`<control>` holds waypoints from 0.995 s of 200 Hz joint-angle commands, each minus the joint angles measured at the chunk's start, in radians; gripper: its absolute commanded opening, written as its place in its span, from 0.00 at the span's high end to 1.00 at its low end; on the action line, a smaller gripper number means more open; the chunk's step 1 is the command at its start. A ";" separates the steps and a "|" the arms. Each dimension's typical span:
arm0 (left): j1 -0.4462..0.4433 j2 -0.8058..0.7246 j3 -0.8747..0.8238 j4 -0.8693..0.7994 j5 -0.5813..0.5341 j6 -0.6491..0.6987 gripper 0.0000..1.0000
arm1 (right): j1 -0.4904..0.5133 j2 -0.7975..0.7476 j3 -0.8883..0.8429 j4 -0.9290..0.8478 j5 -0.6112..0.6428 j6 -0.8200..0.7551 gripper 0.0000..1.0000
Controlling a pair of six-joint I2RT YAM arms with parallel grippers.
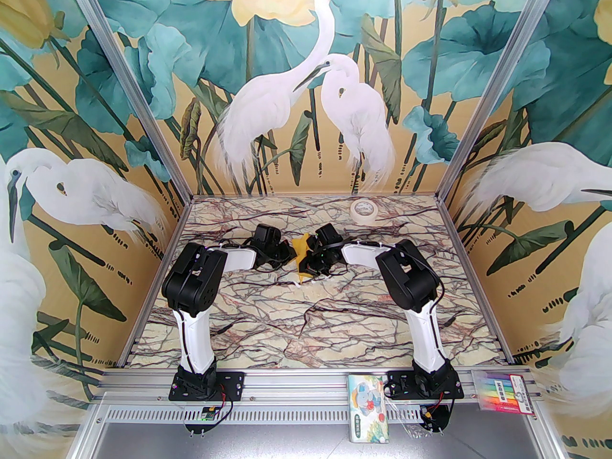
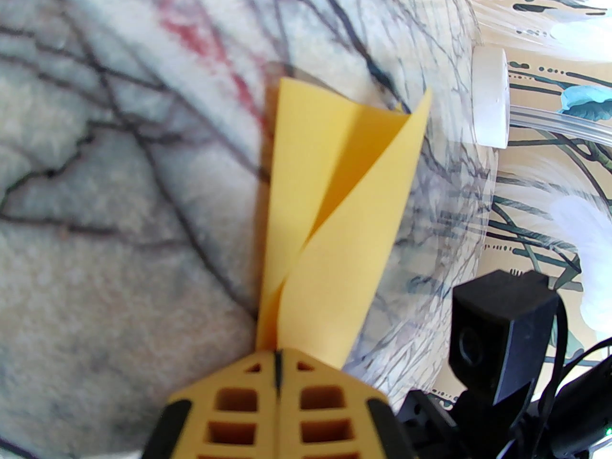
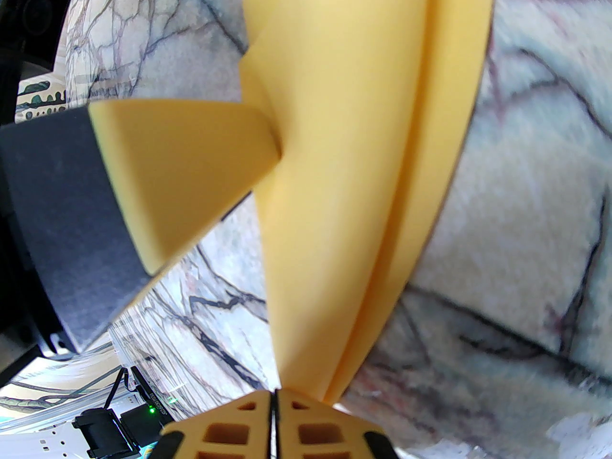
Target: Fold a paper plane with a square sheet of paper (fold left side to right side)
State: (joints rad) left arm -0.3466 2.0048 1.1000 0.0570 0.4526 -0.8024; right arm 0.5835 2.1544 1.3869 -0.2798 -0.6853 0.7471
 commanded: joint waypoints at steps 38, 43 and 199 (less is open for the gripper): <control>0.006 0.041 0.044 -0.043 0.012 0.039 1.00 | 0.009 0.028 0.007 -0.009 -0.001 -0.015 0.89; 0.007 0.044 0.046 -0.043 0.013 0.040 1.00 | 0.009 0.028 0.008 -0.009 -0.001 -0.016 0.89; 0.006 0.077 0.069 -0.062 0.008 0.040 1.00 | 0.014 0.030 0.008 -0.018 -0.012 -0.027 0.89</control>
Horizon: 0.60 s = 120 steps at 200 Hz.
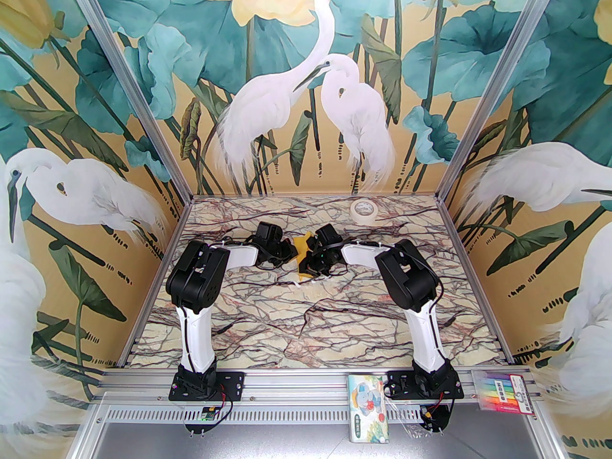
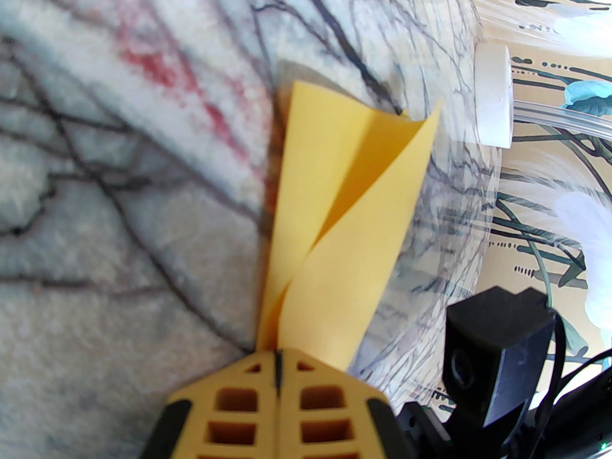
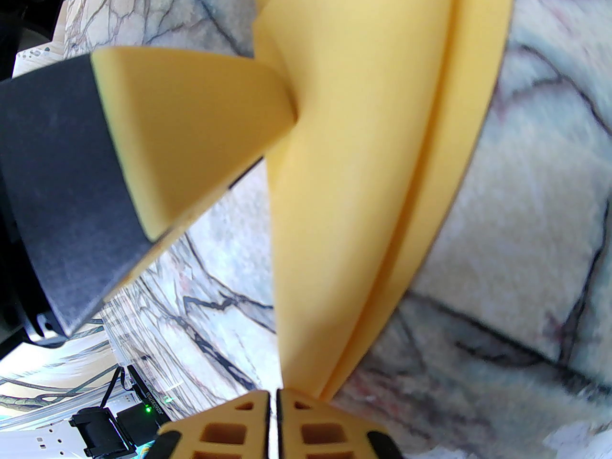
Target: Fold a paper plane with a square sheet of paper (fold left side to right side)
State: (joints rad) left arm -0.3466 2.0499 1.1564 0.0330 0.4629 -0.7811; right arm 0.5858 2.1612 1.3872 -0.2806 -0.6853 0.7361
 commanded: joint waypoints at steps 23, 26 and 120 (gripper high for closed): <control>0.006 0.032 0.012 -0.038 0.000 0.017 1.00 | 0.013 0.025 0.006 -0.019 -0.014 -0.016 0.89; 0.006 0.034 0.012 -0.038 -0.001 0.017 1.00 | 0.013 0.025 0.005 -0.020 -0.014 -0.015 0.89; 0.005 0.038 0.010 -0.033 0.009 0.013 1.00 | 0.015 0.035 -0.013 -0.021 -0.008 -0.019 0.89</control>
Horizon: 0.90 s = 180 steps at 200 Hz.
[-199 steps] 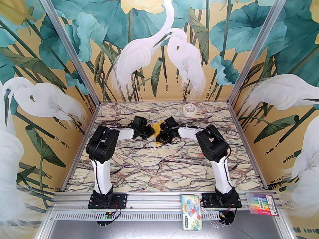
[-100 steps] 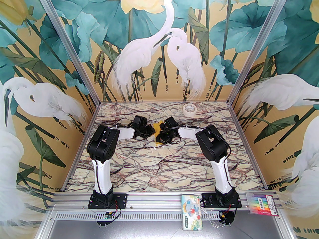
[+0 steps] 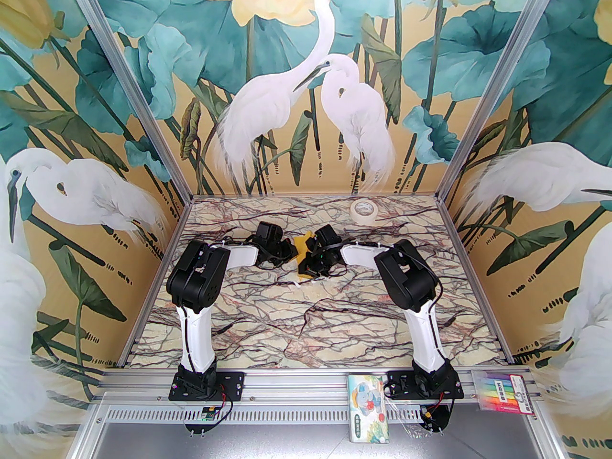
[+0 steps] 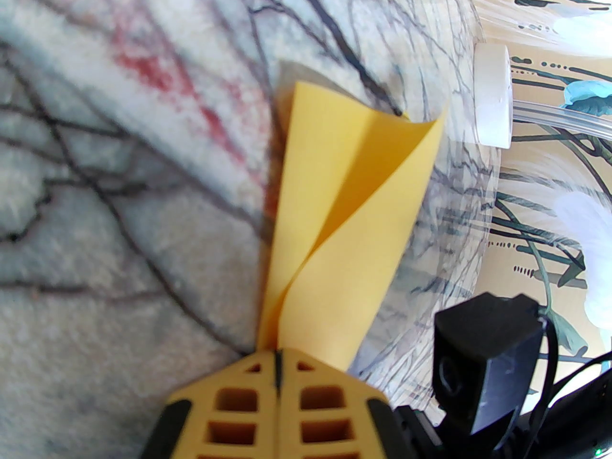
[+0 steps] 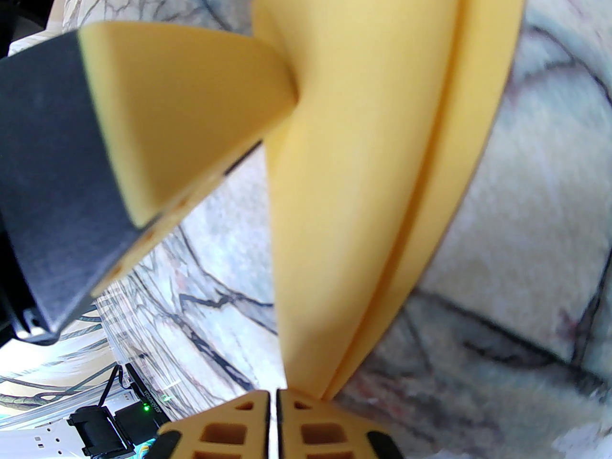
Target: Fold a paper plane with a square sheet of paper (fold left side to right side)
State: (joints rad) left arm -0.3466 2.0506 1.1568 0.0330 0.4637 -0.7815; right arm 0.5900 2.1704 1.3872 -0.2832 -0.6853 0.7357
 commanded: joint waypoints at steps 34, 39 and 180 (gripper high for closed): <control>0.003 0.040 0.009 -0.033 0.007 0.013 1.00 | 0.011 0.028 -0.018 -0.010 -0.014 -0.015 0.89; 0.004 0.041 0.009 -0.033 0.005 0.014 1.00 | 0.012 0.028 -0.018 -0.010 -0.011 -0.015 0.89; -0.002 0.062 0.031 -0.073 -0.012 0.011 1.00 | 0.033 0.010 -0.060 -0.073 -0.023 -0.047 1.00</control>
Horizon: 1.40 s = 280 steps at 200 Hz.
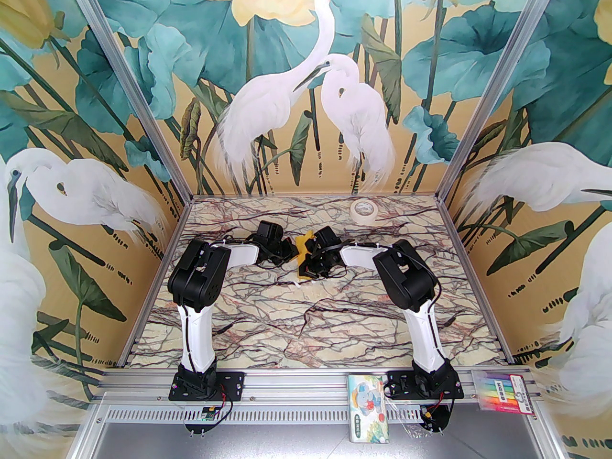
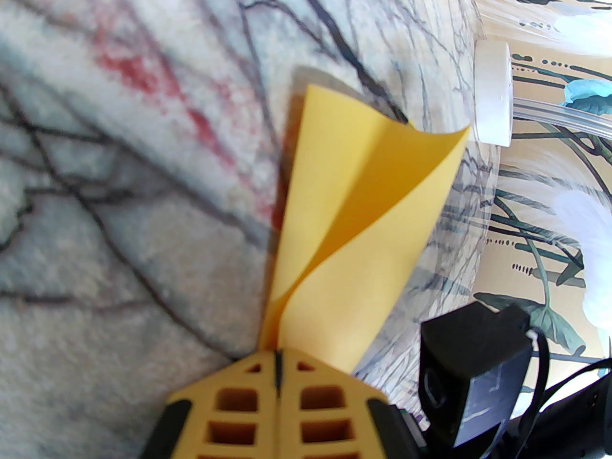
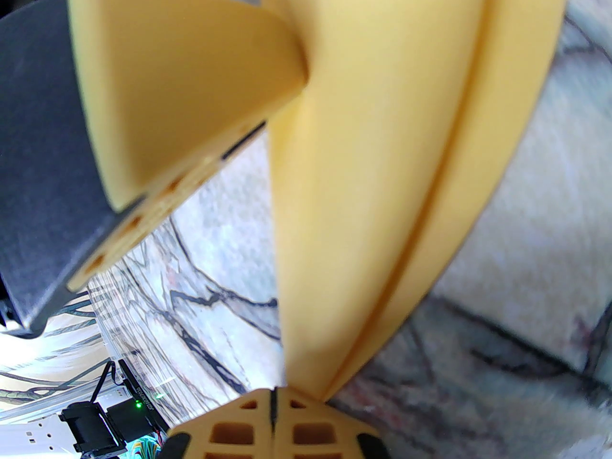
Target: Fold a paper plane with a square sheet of paper (fold left side to right side)
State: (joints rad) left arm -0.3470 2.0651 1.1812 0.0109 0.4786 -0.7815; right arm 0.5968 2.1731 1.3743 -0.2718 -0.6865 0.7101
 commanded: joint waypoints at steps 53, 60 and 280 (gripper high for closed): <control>-0.003 0.047 0.003 -0.052 -0.031 0.010 1.00 | 0.038 -0.007 -0.059 -0.111 -0.028 -0.044 1.00; -0.002 0.047 0.003 -0.051 -0.029 0.010 1.00 | 0.038 -0.011 -0.064 -0.113 -0.030 -0.046 1.00; -0.004 0.037 -0.002 -0.059 -0.025 0.021 1.00 | -0.062 -0.052 0.051 -0.066 -0.038 -0.014 1.00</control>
State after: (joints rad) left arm -0.3481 2.0651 1.1812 0.0048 0.4862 -0.7811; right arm 0.5297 2.0972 1.3903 -0.3573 -0.7116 0.6731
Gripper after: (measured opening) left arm 0.047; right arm 0.033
